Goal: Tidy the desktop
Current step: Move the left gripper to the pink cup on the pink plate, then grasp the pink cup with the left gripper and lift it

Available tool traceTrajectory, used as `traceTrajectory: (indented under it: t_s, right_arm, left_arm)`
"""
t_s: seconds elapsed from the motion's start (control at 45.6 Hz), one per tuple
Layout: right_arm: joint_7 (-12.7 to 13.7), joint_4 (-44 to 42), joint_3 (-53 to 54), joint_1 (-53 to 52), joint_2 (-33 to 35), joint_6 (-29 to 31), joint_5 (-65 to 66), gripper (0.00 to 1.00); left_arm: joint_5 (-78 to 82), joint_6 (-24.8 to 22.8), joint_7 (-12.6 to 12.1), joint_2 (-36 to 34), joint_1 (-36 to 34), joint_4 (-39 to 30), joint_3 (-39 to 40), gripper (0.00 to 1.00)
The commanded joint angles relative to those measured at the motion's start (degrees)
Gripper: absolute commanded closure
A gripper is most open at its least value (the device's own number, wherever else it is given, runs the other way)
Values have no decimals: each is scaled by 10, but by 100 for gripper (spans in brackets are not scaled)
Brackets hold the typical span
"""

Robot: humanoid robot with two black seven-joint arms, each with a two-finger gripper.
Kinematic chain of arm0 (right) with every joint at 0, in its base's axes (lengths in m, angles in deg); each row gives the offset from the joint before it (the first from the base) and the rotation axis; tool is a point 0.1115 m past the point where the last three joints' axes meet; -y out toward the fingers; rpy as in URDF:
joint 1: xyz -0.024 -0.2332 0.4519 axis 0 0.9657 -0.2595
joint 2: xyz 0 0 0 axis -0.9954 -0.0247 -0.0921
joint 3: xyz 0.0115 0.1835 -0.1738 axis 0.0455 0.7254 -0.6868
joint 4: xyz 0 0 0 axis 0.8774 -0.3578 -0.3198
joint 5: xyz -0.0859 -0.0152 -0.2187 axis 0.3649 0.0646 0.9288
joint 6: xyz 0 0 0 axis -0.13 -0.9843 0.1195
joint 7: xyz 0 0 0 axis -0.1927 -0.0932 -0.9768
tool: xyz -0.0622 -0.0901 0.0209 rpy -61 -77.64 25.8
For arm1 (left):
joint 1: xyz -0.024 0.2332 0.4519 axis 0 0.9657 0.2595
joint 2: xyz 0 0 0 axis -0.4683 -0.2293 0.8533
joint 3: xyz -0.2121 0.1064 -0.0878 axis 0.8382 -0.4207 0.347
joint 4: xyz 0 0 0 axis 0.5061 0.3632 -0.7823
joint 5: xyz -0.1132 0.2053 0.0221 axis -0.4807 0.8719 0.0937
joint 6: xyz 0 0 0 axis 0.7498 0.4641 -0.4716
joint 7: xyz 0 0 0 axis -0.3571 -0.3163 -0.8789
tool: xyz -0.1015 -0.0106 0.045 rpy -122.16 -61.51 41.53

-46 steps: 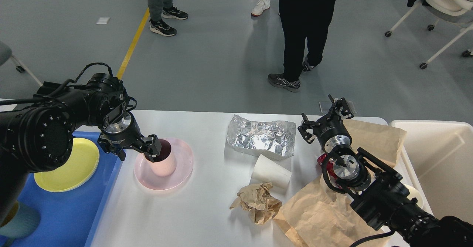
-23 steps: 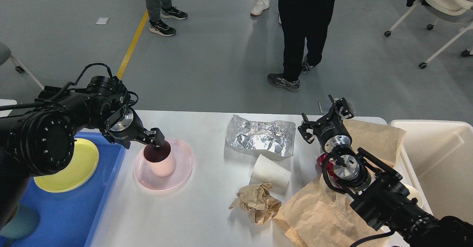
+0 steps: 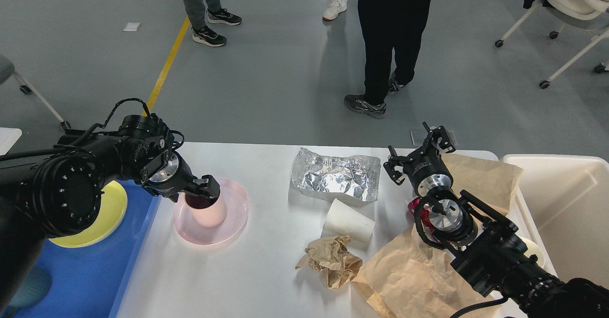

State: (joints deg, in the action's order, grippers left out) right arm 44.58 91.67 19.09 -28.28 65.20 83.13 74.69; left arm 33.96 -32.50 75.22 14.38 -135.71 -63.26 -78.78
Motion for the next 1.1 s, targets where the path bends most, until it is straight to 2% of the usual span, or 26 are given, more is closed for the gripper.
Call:
traceTrajectory:
  t_s: [0.0, 0.219, 0.373, 0.482, 0.877, 1.074]
  right_arm:
    - [0, 0, 0, 0, 0, 0, 0, 0]
    - [0, 0, 0, 0, 0, 0, 0, 0]
    - [0, 0, 0, 0, 0, 0, 0, 0]
    - [0, 0, 0, 0, 0, 0, 0, 0]
    - [0, 0, 0, 0, 0, 0, 0, 0]
    - [1, 0, 0, 0, 0, 0, 0, 0]
  left_arm:
    - [0, 0, -10, -1, 3, 0, 11, 21]
    - [-1, -23, -83, -1, 3, -1, 17, 58]
    - [0, -58, -89, -3, 3, -1, 18, 77]
    - [0, -97, -89, -4, 3, 0, 18, 100]
    - [0, -109, -89, -9, -1, 0, 27, 100]
    - [-1, -115, -89, -14, -26, 0, 39, 100]
